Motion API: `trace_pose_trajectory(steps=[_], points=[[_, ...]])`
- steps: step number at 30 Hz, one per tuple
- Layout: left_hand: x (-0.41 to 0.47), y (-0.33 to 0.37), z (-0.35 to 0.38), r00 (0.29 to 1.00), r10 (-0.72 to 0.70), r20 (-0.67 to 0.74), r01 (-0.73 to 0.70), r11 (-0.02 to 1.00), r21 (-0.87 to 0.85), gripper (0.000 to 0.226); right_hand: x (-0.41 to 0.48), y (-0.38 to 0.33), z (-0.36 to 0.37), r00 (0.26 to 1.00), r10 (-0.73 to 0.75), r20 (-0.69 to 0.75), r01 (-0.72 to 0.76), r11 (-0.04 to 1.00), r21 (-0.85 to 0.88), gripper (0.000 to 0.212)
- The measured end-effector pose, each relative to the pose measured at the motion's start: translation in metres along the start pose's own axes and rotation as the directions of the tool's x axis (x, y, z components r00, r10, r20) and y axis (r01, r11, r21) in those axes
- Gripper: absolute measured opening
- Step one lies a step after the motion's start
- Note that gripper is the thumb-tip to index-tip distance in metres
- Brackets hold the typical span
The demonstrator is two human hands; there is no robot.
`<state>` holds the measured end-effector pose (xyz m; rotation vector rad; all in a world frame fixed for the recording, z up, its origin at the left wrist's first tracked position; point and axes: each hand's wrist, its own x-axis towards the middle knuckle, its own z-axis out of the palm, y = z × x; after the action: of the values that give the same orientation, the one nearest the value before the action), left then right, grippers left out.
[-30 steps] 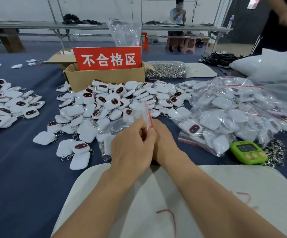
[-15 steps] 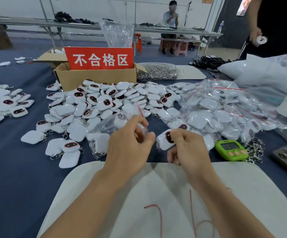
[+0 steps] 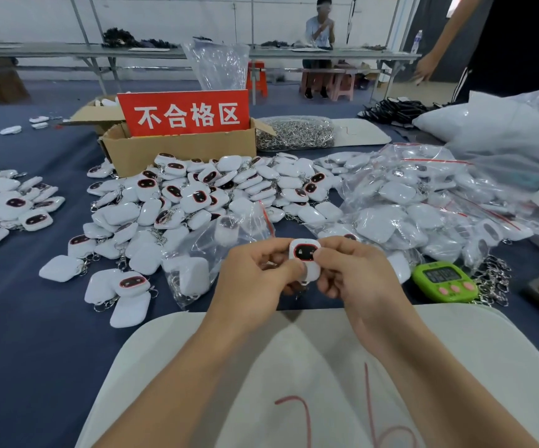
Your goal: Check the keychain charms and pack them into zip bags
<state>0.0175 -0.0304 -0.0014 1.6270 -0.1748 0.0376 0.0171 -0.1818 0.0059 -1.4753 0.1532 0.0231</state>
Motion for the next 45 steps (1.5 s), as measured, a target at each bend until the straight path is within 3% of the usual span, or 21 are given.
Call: trace_pose_trajectory(steps=[7,12,23,33,39,45], points=[[-0.001,0.0,-0.005,1.0,-0.02,0.012,0.02,0.999,-0.032,0.027,-0.004,0.0,0.005,0.995,-0.099,-0.026,0.096,0.99,-0.102,0.015],[-0.001,-0.003,-0.005,0.998,-0.011,0.064,0.009,0.999,0.035,0.026,-0.005,0.002,0.003,0.986,-0.151,-0.071,0.13,0.964,-0.233,0.019],[0.002,-0.006,-0.01,0.996,-0.087,0.013,0.086,0.995,0.057,0.018,-0.008,0.002,0.01,0.979,-0.204,0.0,0.194,0.93,-0.311,0.014],[0.004,-0.005,-0.007,0.995,-0.094,-0.026,0.094,0.996,0.01,0.013,-0.004,0.001,0.009,0.981,-0.192,0.012,0.188,0.945,-0.268,0.016],[0.002,0.0,-0.004,0.994,-0.108,0.019,0.109,0.994,-0.023,0.019,-0.008,-0.002,0.009,0.983,-0.138,0.125,0.156,0.976,-0.155,0.026],[0.001,0.0,-0.005,0.995,-0.1,0.021,0.1,0.995,-0.024,0.016,-0.008,-0.003,0.007,0.986,-0.139,0.093,0.149,0.982,-0.112,0.031]])
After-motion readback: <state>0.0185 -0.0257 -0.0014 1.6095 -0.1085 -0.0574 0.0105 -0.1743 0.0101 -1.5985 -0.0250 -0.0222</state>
